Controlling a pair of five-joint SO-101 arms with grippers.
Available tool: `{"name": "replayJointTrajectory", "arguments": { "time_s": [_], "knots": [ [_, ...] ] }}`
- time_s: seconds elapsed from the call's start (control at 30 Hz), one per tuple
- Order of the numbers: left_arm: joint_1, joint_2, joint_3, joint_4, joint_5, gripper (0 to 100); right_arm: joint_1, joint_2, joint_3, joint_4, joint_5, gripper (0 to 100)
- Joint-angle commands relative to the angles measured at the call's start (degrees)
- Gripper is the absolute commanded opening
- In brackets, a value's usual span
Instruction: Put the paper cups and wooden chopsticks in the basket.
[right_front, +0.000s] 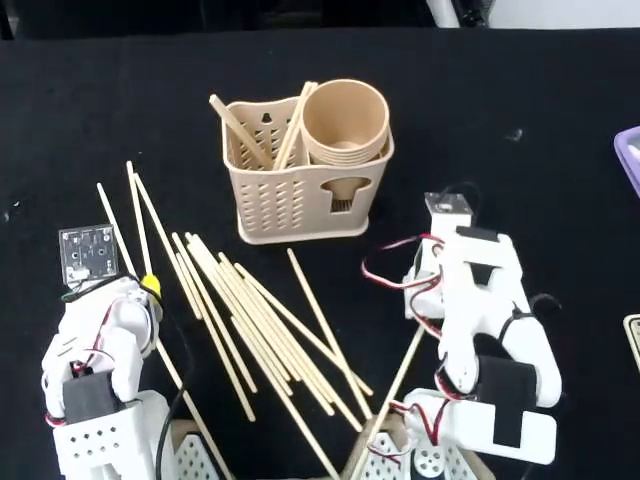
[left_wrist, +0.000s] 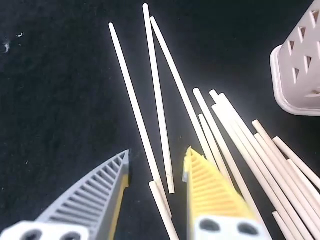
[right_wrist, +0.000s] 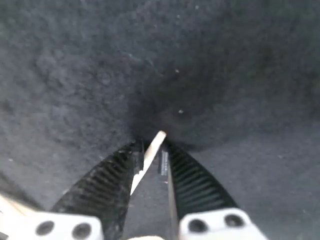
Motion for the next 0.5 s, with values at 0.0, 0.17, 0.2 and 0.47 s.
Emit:
{"name": "replayJointTrajectory", "arguments": {
  "time_s": [0.0, 0.17, 0.2, 0.47],
  "knots": [
    [0.31, -0.44, -0.57, -2.29, 0.88, 18, -3.6, 0.84, -3.03, 1.05, -0.44, 1.1],
    [0.22, -0.44, -0.48, -2.29, 0.88, 18, -3.6, -2.95, -10.33, 7.82, -2.99, 1.1],
    [0.22, -0.44, -0.48, -2.29, 0.88, 18, -3.78, -4.79, -11.56, 9.67, -4.04, 1.1],
    [0.22, -0.44, -0.4, -2.46, 0.88, 18, -10.81, -21.49, -15.34, 15.74, -5.71, 1.1]
  ]
}}
